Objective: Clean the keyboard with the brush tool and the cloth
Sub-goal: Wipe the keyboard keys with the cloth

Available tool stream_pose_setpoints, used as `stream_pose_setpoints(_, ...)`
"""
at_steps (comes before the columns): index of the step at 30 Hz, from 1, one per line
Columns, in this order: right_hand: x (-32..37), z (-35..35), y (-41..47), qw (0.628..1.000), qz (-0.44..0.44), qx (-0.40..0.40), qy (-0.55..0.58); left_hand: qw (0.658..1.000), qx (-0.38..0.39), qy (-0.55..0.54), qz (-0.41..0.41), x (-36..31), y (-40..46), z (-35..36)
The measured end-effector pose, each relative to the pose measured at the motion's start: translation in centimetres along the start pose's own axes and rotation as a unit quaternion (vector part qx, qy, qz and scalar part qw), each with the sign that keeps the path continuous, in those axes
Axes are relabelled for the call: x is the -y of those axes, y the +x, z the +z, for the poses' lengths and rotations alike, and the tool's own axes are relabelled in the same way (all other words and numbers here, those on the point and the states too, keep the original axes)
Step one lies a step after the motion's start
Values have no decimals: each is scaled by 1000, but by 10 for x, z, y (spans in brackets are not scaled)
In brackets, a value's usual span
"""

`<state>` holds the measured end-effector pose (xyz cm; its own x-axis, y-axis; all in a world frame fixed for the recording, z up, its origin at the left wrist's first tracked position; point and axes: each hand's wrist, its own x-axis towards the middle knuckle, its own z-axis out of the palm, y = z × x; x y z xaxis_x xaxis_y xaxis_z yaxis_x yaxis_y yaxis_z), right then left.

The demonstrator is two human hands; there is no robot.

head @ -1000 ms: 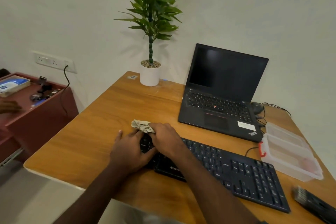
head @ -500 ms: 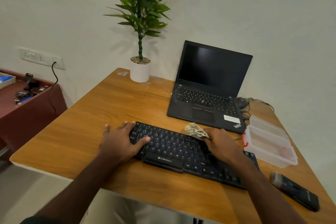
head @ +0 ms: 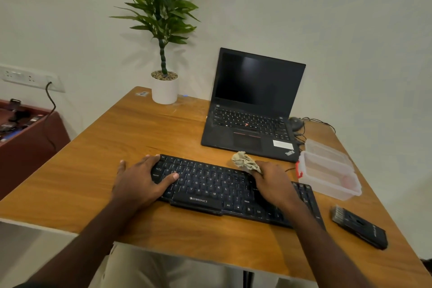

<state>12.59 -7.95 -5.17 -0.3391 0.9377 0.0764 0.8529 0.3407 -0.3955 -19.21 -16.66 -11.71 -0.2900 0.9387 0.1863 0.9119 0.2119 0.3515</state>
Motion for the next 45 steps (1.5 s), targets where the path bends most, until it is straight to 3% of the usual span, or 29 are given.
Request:
stream_pose_setpoints(3, 8, -2, 9, 987, 75, -9, 143, 1000, 0, 1, 1, 1, 0, 1)
stream_pose_setpoints(5, 12, -4, 14, 937, 159, -20, 311, 1000, -1, 1, -1, 2, 1, 1)
stream_pose_setpoints(7, 18, 2, 22, 897, 181, -60, 398, 1000, 3, 1, -1, 2, 1, 1)
stream_pose_setpoints(10, 39, 14, 33, 954, 71, -108, 271, 1000, 2, 3, 1, 3, 1, 1)
stream_pose_setpoints(12, 58, 24, 36, 990, -34, -47, 131, 1000, 2, 3, 1, 4, 1, 1)
stream_pose_setpoints(14, 67, 33, 34, 995, -93, 33, -2, 1000, 4, 4, 1, 4, 1, 1)
stream_pose_setpoints(17, 53, 35, 25, 991, -106, 51, -68, 1000, 7, 6, 3, 5, 2, 2)
stream_pose_setpoints(21, 10, 17, 1, 993, -81, 31, -78, 999, -3, 30, 14, 7, 4, 4)
stream_pose_setpoints(28, -80, -25, -52, 996, 61, -10, -58, 999, -5, 45, 13, 3, 5, 6)
stream_pose_setpoints(37, -87, -7, -73, 971, 76, -201, 104, 999, -6, 37, 4, -2, 1, 3)
stream_pose_setpoints(45, -85, -9, -60, 965, 47, -235, 103, 1000, -2, -16, 1, 0, -8, -1)
